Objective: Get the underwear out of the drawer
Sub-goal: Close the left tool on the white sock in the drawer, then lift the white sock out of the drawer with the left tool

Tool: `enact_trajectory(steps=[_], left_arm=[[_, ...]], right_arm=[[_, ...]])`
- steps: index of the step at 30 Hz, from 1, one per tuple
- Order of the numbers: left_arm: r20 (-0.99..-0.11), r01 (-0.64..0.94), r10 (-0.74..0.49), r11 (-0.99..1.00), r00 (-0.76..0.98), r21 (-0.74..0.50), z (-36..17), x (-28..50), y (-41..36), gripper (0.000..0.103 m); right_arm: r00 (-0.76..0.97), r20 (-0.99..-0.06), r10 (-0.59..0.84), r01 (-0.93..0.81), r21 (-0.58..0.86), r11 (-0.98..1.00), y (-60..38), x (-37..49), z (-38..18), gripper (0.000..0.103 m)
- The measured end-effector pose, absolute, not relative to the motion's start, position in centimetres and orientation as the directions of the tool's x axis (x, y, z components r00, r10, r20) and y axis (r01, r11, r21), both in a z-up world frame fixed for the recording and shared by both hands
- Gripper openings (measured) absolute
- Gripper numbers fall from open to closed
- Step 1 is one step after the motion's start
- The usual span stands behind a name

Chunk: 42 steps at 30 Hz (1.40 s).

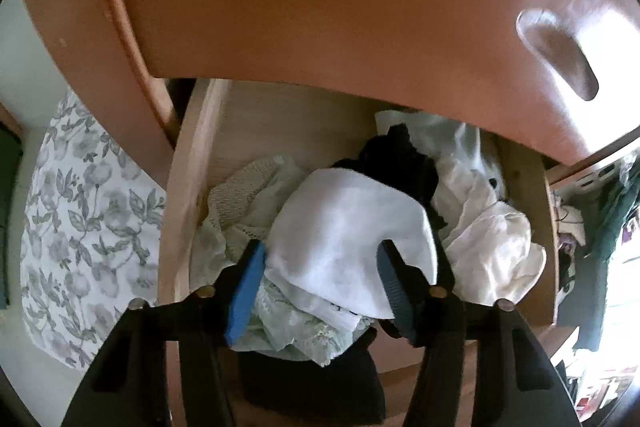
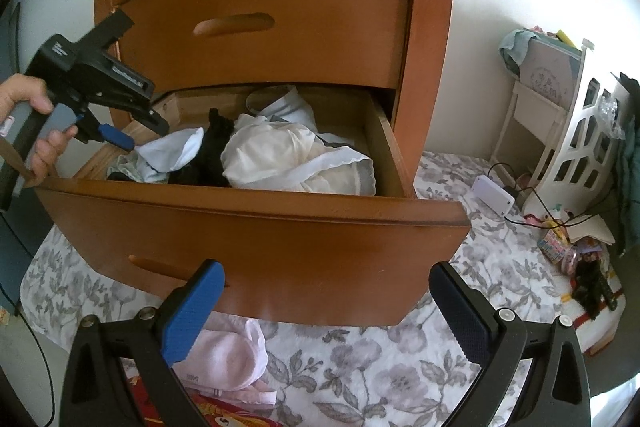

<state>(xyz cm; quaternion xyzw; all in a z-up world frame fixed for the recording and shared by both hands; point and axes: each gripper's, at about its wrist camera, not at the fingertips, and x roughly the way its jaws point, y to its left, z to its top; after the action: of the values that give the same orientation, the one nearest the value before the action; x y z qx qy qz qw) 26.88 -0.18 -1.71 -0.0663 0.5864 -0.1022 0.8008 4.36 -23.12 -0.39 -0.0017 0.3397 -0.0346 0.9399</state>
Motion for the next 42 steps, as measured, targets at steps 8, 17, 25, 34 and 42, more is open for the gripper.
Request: enact_trajectory(steps=[8, 17, 25, 34, 42], left_arm=[[-0.935, 0.066, -0.225, 0.974, 0.275, -0.215, -3.1, 27.5, -0.3, 0.044], [-0.929, 0.095, -0.222, 0.975, 0.296, -0.203, -3.1, 27.4, -0.8, 0.020], [-0.917, 0.100, -0.223, 0.975, 0.330, -0.201, -2.7, 26.6, -0.9, 0.014], [-0.882, 0.091, -0.239, 0.971, 0.407, -0.221, -0.5, 25.4, 0.5, 0.013], [-0.841, 0.071, -0.273, 0.960, 0.467, -0.272, 1.7, 24.3, 2.6, 0.013]], right_arm=[[0.761, -0.645, -0.067, 0.063, -0.030, 0.998, -23.0, 4.5, -0.5, 0.103], [0.757, -0.650, -0.069, 0.062, -0.034, 0.998, -23.0, 4.6, -0.5, 0.103], [0.756, -0.651, -0.068, 0.062, -0.033, 0.998, -23.0, 4.6, -0.6, 0.103], [0.757, -0.649, -0.070, 0.063, -0.034, 0.997, -23.0, 4.5, -0.6, 0.103], [0.757, -0.649, -0.071, 0.063, -0.036, 0.997, -23.0, 4.4, -0.6, 0.103]])
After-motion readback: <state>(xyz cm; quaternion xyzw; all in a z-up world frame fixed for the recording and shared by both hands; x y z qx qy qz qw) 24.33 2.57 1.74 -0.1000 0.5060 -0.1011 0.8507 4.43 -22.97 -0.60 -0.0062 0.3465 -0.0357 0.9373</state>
